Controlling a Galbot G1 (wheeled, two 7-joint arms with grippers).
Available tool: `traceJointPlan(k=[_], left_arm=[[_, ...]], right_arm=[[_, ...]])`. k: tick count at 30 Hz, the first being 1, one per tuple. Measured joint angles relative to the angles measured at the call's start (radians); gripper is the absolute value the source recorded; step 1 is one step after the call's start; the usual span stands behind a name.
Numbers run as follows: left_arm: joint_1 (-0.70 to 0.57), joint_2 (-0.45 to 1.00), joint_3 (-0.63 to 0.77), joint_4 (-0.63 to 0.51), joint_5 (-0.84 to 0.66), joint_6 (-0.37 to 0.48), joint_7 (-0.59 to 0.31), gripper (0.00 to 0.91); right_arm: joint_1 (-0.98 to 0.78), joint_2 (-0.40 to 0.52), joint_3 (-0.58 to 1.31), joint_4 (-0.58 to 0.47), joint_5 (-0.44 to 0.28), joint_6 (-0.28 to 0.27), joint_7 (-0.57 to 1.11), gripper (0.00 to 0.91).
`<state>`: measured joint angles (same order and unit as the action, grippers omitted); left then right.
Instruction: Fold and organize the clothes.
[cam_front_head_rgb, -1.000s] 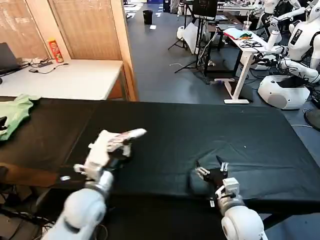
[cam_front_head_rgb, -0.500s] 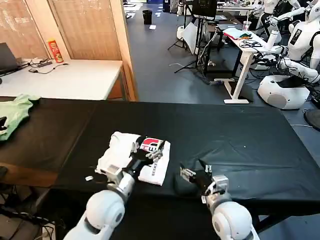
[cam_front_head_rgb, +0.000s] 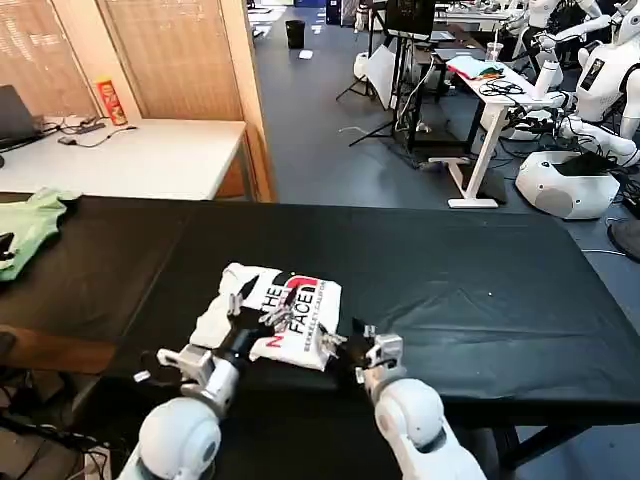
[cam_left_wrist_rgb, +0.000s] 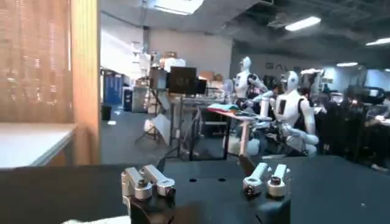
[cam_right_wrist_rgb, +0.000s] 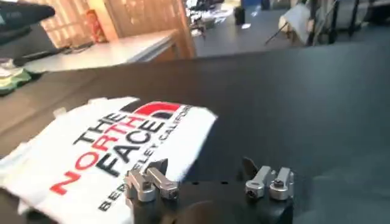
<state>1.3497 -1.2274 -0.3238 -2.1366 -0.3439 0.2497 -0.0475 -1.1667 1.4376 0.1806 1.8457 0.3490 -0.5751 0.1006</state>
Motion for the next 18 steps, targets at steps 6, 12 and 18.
traceJointPlan(k=[6,12,18], left_arm=[[0.035,0.000,-0.038,-0.012,-0.002,-0.009,0.000,0.878],[0.058,-0.007,-0.063,-0.012,0.002,-0.024,0.000,0.878],[0.080,-0.005,-0.084,-0.003,0.008,-0.007,-0.024,0.878]], right_arm=[[0.020,0.002,-0.009,-0.031,0.000,0.006,-0.007,0.039],[0.041,-0.023,0.024,-0.032,0.001,0.007,-0.012,0.020],[0.067,-0.094,0.106,-0.030,0.052,-0.041,-0.068,0.878]])
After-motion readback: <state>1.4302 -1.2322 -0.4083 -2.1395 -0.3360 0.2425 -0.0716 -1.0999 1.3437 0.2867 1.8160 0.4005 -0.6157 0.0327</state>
